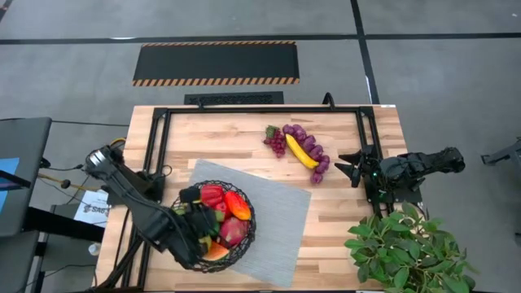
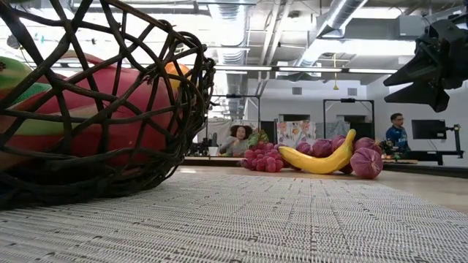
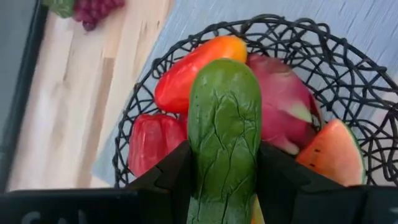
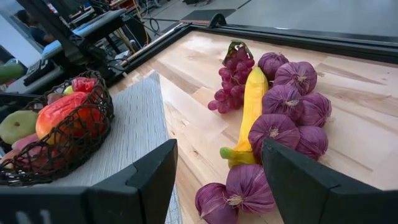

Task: Build produce basket
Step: Put the green cucumber into the mesh basket, then put the yellow banana into the mesh basket

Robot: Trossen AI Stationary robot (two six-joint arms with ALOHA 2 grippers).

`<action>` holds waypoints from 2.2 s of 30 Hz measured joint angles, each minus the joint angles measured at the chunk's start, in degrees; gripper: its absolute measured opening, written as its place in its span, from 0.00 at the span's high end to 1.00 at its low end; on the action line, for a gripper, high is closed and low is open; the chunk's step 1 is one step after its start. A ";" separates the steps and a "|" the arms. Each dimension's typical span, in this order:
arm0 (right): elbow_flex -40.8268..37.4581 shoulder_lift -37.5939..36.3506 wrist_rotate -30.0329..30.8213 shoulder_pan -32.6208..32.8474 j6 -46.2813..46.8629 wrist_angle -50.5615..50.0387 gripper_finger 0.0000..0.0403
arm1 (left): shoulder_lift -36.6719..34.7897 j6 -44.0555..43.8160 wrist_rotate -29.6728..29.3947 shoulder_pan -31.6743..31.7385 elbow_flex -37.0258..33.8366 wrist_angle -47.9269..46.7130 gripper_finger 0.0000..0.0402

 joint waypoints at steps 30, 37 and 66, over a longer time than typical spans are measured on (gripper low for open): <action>0.00 0.02 0.37 -0.04 3.21 0.28 0.37 | -14.55 40.91 6.53 23.75 -25.81 36.92 0.50; 0.00 0.02 0.24 -0.04 5.28 0.28 0.37 | -12.62 60.89 13.10 36.69 -24.53 63.12 0.50; 0.00 0.02 0.09 -0.04 5.49 -3.93 0.37 | 39.43 66.18 34.93 51.32 13.87 75.19 0.50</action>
